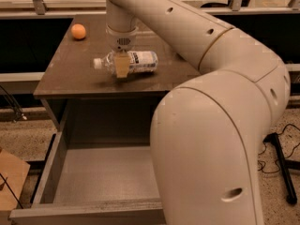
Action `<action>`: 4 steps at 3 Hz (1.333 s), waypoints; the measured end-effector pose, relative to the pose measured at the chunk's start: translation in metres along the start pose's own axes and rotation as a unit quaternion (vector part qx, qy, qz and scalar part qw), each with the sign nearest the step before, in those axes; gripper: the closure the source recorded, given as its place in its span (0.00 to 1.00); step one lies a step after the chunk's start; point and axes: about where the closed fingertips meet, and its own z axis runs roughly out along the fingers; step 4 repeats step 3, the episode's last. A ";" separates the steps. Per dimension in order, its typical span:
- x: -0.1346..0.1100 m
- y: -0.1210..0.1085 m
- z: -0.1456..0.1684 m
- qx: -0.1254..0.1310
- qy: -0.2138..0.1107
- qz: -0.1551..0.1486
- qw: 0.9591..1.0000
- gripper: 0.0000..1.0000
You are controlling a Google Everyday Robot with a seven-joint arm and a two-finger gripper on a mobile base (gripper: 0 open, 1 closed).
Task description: Pick blue plastic bottle from top drawer and place on counter
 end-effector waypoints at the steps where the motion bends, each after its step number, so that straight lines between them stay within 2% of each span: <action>1: 0.003 -0.002 0.003 0.001 -0.023 0.009 1.000 0.12; 2: -0.002 -0.004 -0.007 0.009 -0.068 0.007 0.998 0.00; 4: -0.003 -0.004 -0.008 0.009 -0.075 0.007 0.997 0.00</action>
Offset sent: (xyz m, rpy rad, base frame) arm -0.0017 0.0026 0.0302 0.2515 0.0156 0.0283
